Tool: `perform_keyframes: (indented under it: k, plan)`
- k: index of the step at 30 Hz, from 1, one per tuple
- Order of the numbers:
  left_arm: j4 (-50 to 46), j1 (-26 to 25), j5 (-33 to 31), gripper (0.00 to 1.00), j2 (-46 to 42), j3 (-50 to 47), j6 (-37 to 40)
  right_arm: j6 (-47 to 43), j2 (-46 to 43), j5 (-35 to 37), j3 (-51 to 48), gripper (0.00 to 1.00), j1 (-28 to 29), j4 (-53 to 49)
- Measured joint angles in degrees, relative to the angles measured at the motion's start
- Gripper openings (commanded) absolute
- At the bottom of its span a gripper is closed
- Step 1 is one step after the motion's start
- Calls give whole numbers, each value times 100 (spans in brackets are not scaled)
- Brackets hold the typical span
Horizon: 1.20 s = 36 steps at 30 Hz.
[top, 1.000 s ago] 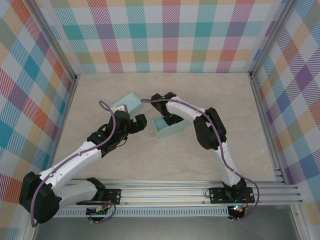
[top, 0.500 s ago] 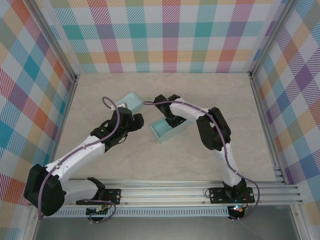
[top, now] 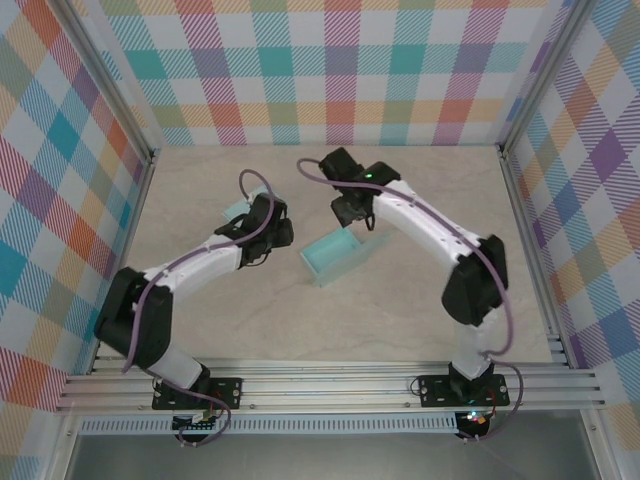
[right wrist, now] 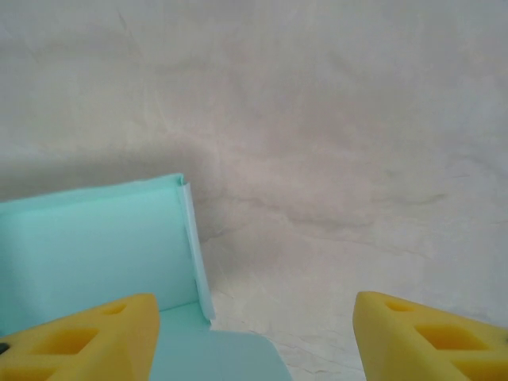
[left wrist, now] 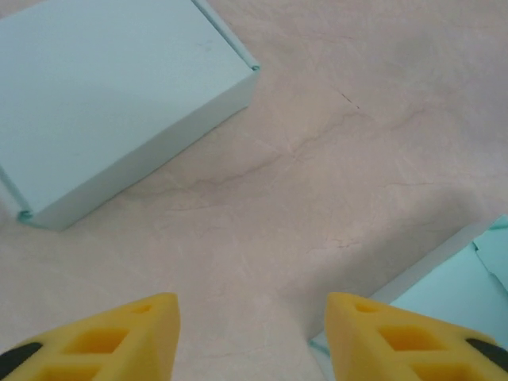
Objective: Fold the paper box
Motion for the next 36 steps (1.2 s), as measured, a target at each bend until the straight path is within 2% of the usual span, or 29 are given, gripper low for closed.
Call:
perform_keyframes:
  k: [2,9,11,14,17,20,28,36]
  plan:
    - [17,0,33,21,413,238,122,216,-756,2,-407,59,0,179]
    - [17,0,181,21,1394,820,352,1550,-3362,-90,-3073,40,-85,754]
    - [17,0,280,21,1502,844,407,2022,-3895,-334,-4011,35,-192,990]
    - [26,0,457,20,1578,841,435,2717,-4413,-1069,-5460,27,-428,1738]
    - [101,0,678,16,1598,776,437,3316,-4293,-1825,-6551,22,-577,2730]
    - [208,0,866,13,1652,691,450,3757,-3751,-2400,-7055,19,-579,3635]
    - [656,-7,1187,13,1641,129,328,4127,-2247,-3150,-6843,13,-710,5436]
    - [1279,-247,1484,12,1235,-597,-140,4019,-1414,-3650,-6279,13,-1255,6142]
